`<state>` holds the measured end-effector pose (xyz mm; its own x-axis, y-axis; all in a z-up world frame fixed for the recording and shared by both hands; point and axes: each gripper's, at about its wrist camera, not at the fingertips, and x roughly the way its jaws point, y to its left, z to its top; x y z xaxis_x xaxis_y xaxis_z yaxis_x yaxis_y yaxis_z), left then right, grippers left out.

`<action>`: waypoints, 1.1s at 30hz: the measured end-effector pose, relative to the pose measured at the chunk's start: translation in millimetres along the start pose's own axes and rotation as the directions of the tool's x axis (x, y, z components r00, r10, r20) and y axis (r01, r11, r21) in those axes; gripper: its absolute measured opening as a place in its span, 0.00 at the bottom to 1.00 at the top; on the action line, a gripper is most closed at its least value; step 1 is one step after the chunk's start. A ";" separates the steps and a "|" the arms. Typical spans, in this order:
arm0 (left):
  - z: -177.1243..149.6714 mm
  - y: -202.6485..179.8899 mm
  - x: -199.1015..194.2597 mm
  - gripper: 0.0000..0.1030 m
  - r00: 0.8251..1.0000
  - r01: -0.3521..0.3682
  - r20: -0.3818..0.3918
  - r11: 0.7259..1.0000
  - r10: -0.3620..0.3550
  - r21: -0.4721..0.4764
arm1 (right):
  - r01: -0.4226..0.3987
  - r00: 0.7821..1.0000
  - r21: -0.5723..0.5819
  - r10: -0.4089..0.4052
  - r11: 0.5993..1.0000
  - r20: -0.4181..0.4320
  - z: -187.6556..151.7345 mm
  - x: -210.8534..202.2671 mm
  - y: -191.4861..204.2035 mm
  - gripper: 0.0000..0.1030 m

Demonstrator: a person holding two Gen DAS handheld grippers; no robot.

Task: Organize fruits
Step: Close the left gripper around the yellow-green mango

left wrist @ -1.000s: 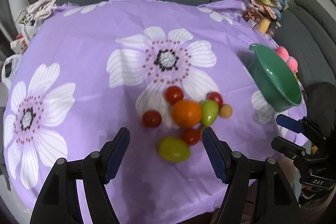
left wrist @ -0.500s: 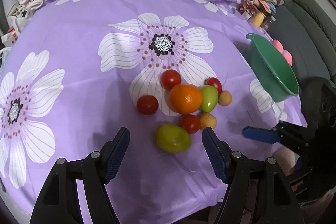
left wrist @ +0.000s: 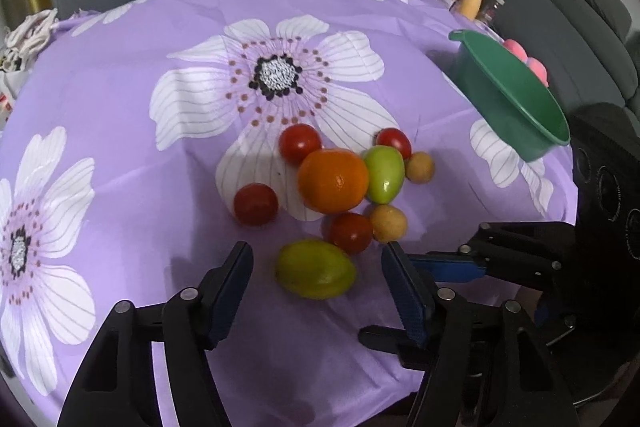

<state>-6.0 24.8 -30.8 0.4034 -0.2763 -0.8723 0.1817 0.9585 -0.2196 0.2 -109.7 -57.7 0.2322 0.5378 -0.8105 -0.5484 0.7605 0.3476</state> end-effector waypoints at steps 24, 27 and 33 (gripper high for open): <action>-1.8 10.0 9.2 0.45 0.997 0.063 -0.048 0.997 -0.065 -0.047 | 0.003 1.000 -0.017 -0.003 1.000 -0.004 10.7 24.1 3.2 0.28; 0.6 5.2 5.0 0.45 0.997 0.065 -0.035 0.997 -0.066 -0.040 | 0.007 1.000 -0.018 -0.007 1.000 0.014 10.1 17.0 4.3 0.28; 7.5 -10.1 -5.6 0.45 0.998 0.062 -0.007 0.998 -0.062 -0.003 | 0.024 0.998 -0.022 -0.023 0.999 0.063 6.6 -5.6 4.7 0.28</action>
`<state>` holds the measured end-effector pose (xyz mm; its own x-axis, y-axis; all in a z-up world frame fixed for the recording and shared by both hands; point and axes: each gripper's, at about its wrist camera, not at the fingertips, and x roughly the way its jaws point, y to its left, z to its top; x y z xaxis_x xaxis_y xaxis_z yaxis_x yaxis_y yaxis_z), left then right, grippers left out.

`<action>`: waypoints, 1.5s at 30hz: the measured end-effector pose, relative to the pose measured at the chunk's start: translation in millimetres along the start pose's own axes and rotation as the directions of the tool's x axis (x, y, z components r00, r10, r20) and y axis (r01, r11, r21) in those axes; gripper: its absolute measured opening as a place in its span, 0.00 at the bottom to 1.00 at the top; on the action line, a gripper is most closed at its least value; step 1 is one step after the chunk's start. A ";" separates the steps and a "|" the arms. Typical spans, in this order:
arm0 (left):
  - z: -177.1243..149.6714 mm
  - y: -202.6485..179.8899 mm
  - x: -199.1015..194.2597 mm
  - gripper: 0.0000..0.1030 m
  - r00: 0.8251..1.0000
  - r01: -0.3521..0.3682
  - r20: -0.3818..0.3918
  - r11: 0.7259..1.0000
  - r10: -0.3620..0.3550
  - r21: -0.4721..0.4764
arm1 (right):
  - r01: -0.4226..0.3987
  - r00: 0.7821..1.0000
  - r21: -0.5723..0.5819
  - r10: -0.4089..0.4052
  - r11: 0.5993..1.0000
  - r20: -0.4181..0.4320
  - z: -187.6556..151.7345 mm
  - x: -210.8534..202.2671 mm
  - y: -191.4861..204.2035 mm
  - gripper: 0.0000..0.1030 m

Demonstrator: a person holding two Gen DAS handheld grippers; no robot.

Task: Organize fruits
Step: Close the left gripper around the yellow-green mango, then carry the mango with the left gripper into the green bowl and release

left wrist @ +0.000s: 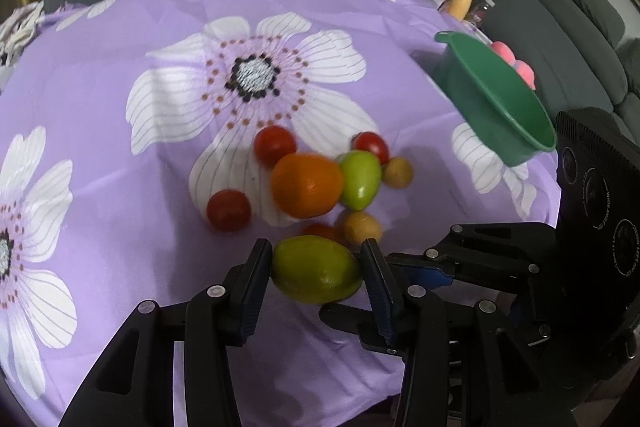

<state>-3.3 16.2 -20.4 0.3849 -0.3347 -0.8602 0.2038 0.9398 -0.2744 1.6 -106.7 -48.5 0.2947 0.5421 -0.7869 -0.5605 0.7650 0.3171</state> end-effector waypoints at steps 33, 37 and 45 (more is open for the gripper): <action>93.4 -155.4 5.2 0.45 0.994 0.027 0.087 0.936 -0.062 0.351 | 0.175 0.924 0.154 -0.216 0.972 0.315 -4.7 -139.0 -88.1 0.28; 104.8 -176.0 11.9 0.45 0.993 0.039 0.084 0.920 -0.078 0.391 | 0.199 0.907 0.186 -0.252 0.962 0.336 -9.4 -154.1 -104.2 0.28; 122.9 -202.4 32.3 0.45 0.991 0.093 0.047 0.899 -0.125 0.427 | 0.234 0.882 0.259 -0.317 0.937 0.350 -16.3 -169.9 -133.3 0.28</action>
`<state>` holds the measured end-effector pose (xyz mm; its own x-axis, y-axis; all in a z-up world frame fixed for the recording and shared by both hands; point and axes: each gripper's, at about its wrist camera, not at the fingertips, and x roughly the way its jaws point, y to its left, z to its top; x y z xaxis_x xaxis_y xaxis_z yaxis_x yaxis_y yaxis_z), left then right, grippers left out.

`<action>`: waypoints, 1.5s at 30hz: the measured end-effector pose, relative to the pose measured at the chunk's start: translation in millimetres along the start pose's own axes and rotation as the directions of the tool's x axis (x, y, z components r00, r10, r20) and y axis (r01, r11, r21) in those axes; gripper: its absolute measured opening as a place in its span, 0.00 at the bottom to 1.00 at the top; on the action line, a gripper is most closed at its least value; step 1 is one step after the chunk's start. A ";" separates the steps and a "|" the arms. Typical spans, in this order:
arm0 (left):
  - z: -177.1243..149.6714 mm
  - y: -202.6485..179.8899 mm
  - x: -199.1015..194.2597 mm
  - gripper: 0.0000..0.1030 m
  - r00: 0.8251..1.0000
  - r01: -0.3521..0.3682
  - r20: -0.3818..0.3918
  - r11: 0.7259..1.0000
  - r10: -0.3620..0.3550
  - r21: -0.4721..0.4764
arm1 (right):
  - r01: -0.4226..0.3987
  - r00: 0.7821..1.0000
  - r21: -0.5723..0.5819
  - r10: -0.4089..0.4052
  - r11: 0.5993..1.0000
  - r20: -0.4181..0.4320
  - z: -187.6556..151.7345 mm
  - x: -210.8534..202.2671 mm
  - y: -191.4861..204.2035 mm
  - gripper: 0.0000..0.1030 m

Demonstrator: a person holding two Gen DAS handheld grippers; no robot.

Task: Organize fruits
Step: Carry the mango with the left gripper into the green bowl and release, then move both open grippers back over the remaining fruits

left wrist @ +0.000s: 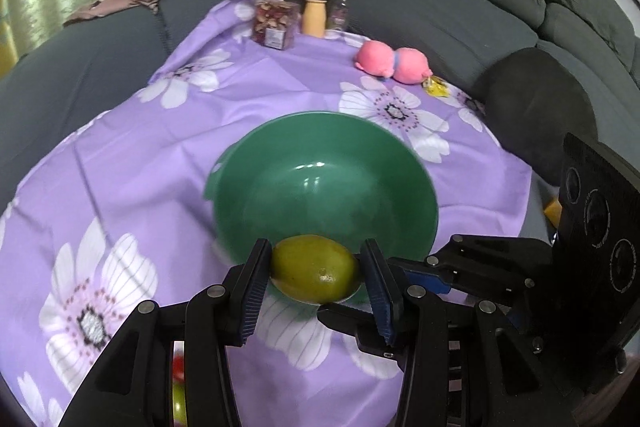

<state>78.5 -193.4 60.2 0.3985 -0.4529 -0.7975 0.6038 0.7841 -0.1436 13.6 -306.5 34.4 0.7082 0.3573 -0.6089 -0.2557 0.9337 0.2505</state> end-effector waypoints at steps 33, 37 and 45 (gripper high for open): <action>10.7 9.6 23.2 0.45 0.999 0.018 -0.028 0.997 -0.020 -0.072 | 0.095 0.994 0.032 -0.093 0.995 -0.061 -3.3 5.6 -28.2 0.40; 2.7 12.6 10.3 0.49 0.999 -0.034 -0.009 0.997 0.033 -0.069 | 0.102 0.993 0.011 -0.101 0.995 -0.052 -3.5 -1.2 -19.2 0.42; -21.5 33.3 -17.8 0.61 0.997 -0.081 0.006 0.985 0.082 -0.150 | 0.098 0.995 -0.032 -0.099 0.995 -0.033 -6.1 -13.6 1.2 0.55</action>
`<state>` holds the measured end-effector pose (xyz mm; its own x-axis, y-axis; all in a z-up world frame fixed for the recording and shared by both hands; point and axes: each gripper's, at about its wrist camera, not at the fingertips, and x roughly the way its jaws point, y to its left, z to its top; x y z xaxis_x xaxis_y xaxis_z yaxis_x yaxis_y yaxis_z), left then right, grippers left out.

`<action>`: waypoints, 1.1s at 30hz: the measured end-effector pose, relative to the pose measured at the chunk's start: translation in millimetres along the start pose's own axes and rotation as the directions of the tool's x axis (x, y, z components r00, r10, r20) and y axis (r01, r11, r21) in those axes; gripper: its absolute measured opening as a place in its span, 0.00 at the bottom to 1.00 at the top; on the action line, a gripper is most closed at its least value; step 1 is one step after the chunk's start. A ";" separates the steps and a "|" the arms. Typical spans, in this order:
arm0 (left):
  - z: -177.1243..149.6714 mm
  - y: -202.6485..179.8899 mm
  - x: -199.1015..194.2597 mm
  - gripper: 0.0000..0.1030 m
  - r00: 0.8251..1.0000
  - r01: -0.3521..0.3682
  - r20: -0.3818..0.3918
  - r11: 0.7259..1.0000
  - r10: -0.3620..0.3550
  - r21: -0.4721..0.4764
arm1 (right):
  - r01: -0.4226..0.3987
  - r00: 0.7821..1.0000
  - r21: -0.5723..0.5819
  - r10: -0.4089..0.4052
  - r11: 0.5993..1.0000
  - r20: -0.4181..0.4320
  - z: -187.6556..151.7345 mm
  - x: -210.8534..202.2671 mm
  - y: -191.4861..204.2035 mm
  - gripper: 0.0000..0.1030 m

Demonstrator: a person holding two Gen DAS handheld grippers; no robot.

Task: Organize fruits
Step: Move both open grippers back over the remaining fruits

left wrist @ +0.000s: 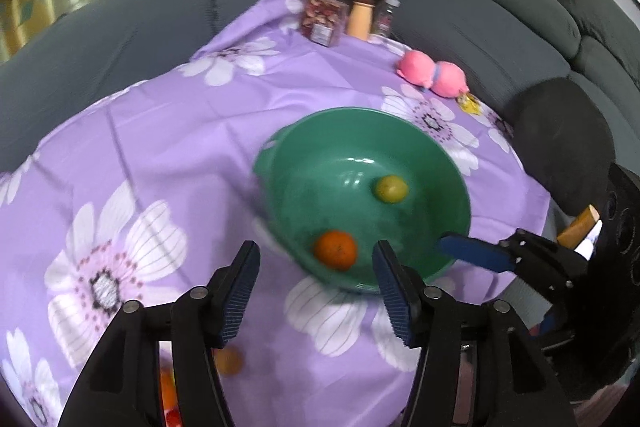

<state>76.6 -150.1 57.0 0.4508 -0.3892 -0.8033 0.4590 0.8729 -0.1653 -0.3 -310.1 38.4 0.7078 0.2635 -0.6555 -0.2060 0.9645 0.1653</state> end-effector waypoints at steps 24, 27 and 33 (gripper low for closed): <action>-84.6 62.0 -51.7 0.68 0.996 -0.081 0.007 0.978 0.084 -0.193 | -0.069 0.997 -0.124 0.063 0.990 -0.054 -8.8 -2.8 72.4 0.65; -93.8 69.6 -56.1 0.68 0.996 -0.090 0.005 0.973 0.093 -0.212 | -0.079 0.995 -0.138 0.071 0.987 -0.067 -10.2 -1.2 82.2 0.65; -110.2 84.5 -61.2 0.68 0.994 -0.104 -0.001 0.963 0.107 -0.249 | -0.101 0.992 -0.164 0.086 0.981 -0.095 -14.7 3.7 98.6 0.65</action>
<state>3.4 -20.1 29.1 0.4964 -0.2929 -0.8172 0.2040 0.9544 -0.2181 -27.9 -214.3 41.4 0.6203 0.3428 -0.7055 -0.3841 0.9170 0.1078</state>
